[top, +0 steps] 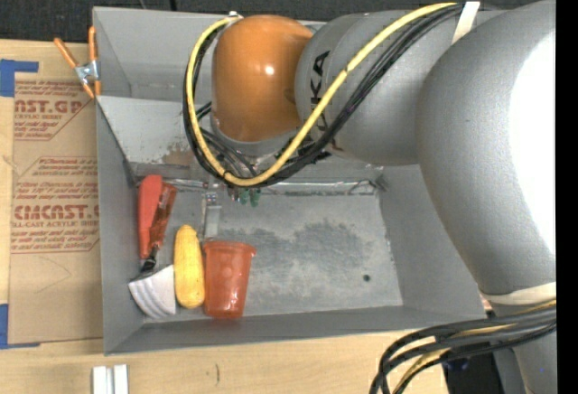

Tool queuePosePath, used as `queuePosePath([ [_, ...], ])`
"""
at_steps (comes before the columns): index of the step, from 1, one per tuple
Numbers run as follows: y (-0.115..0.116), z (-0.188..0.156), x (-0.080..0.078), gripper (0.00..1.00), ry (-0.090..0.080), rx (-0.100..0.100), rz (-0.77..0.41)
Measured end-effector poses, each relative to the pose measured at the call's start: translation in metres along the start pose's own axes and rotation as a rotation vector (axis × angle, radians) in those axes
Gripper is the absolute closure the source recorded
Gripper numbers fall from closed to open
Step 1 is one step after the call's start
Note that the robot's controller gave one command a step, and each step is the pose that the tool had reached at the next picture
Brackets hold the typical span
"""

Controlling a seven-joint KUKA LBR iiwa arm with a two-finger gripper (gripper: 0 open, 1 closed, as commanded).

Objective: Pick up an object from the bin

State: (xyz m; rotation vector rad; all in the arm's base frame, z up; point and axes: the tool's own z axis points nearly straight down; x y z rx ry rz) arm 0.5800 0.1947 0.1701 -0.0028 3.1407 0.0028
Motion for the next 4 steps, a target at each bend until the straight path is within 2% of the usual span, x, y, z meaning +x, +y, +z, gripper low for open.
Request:
queuePosePath([
  [1,0.007,0.01,0.024,0.0,-0.005,0.001,-0.065],
  [2,0.013,0.027,0.05,0.0,0.004,0.0,-0.182],
  [3,0.019,0.097,0.071,1.0,-0.013,-0.003,-0.23],
  [4,0.019,0.097,0.071,1.0,-0.012,-0.004,-0.23],
])
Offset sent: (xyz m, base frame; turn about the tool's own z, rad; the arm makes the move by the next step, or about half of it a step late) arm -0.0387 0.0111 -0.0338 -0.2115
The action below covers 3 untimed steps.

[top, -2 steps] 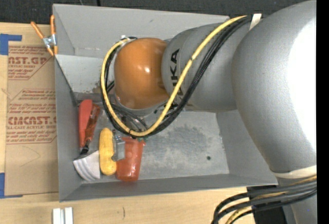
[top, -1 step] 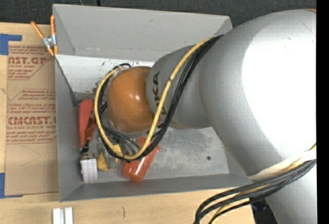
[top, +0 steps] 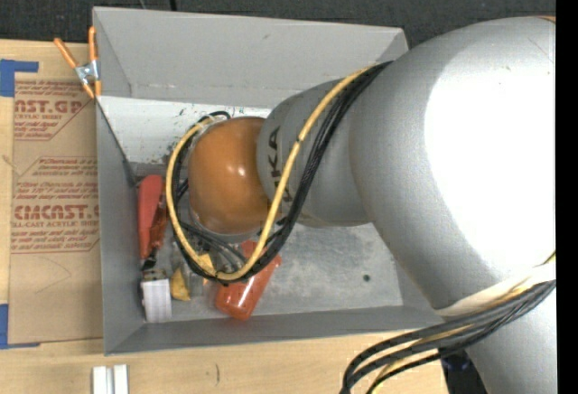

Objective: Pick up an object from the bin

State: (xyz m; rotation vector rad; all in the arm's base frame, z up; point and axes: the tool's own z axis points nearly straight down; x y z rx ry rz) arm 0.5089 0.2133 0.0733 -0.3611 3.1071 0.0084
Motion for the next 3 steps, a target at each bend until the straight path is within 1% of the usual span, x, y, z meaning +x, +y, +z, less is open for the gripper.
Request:
queuePosePath([
  [1,-0.006,-0.045,0.0,0.0,-0.006,-0.001,-0.016],
  [2,-0.006,-0.043,0.001,0.0,-0.001,-0.001,-0.015],
  [3,-0.07,0.003,0.046,1.0,-0.006,0.0,-0.347],
])
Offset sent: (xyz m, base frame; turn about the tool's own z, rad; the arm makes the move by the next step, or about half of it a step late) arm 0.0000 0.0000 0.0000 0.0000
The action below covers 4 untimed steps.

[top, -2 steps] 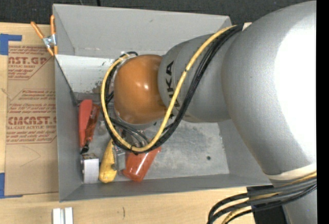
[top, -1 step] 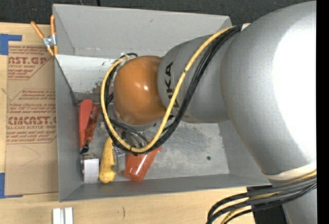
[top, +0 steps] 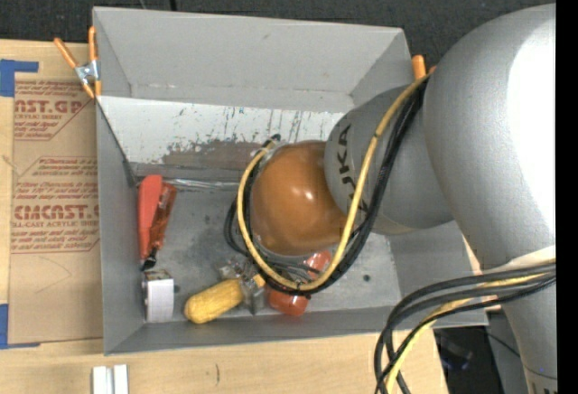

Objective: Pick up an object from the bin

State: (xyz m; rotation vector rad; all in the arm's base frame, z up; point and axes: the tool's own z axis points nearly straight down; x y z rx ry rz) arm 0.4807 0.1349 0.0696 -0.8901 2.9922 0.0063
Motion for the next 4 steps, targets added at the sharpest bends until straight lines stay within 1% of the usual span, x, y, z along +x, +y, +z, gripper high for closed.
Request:
queuePosePath([
  [1,0.0,0.0,0.0,1.0,0.0,-0.001,0.0],
  [2,0.007,-0.055,-0.013,1.0,0.005,-0.002,-0.032],
  [3,0.018,-0.062,-0.034,1.0,-0.012,0.002,-0.036],
  [4,0.028,-0.219,-0.045,1.0,-0.005,0.0,-0.11],
])
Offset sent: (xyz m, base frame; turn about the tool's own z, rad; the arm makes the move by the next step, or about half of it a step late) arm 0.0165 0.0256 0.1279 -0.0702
